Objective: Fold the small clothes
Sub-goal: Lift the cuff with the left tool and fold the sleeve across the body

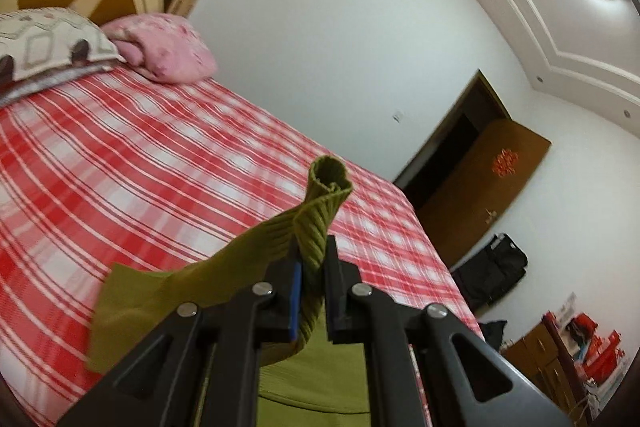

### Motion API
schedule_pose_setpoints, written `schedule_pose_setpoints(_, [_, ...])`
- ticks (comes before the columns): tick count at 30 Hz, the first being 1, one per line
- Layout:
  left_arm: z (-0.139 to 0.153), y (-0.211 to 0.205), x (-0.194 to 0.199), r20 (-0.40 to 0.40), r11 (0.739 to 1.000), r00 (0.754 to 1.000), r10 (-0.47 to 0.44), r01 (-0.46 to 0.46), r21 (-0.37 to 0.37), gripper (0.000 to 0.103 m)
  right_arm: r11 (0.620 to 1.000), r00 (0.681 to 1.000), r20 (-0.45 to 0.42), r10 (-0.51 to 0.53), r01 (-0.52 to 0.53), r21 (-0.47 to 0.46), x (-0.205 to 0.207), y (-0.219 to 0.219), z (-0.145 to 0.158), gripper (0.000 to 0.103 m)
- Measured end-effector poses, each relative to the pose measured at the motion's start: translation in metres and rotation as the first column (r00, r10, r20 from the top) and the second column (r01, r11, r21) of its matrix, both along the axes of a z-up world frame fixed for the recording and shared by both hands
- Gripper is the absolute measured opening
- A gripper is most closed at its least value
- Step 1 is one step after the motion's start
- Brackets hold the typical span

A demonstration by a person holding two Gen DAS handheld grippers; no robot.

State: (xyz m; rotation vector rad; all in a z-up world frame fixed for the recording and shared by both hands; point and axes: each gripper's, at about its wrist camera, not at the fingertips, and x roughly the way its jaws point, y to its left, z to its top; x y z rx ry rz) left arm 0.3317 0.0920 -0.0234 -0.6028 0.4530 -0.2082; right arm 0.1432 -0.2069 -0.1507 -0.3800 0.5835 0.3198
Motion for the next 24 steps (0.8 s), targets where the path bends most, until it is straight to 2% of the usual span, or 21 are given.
schedule_pose_setpoints(4, [-0.005,-0.041,0.009,-0.013,0.998,0.997,-0.070,0.070,0.011,0.009,1.000,1.000,-0.010,-0.009,0.009,0.012,0.004,-0.005,-0.002,0.079])
schedule_pose_setpoints(11, [-0.032,-0.110,0.021,-0.082,0.980,0.984,-0.157,0.166,0.107,0.009,0.999,0.999,-0.033,-0.015,0.016,0.035,0.006,-0.011,-0.005,0.079])
schedule_pose_setpoints(16, [-0.055,-0.140,0.028,-0.148,0.961,0.970,-0.195,0.219,0.168,0.012,0.999,0.999,-0.042,-0.020,0.022,0.045,0.007,-0.016,-0.008,0.079])
schedule_pose_setpoints(19, [-0.059,-0.154,0.021,-0.157,0.939,0.962,-0.224,0.256,0.228,0.036,0.998,0.998,-0.055,-0.023,0.026,0.049,0.010,-0.018,-0.011,0.079])
schedule_pose_setpoints(21, [-0.056,-0.158,0.010,-0.134,0.929,0.965,-0.223,0.252,0.271,0.065,0.998,0.997,-0.065,-0.028,0.032,0.053,0.011,-0.020,-0.013,0.079])
schedule_pose_setpoints(23, [-0.052,-0.155,0.000,-0.106,0.918,0.970,-0.220,0.242,0.313,0.074,0.998,0.997,-0.076,-0.033,0.037,0.060,0.013,-0.022,-0.015,0.079])
schedule_pose_setpoints(24, [-0.052,-0.153,-0.003,-0.101,0.912,0.970,-0.219,0.240,0.332,0.074,0.997,0.996,-0.080,-0.034,0.039,0.061,0.014,-0.023,-0.015,0.079])
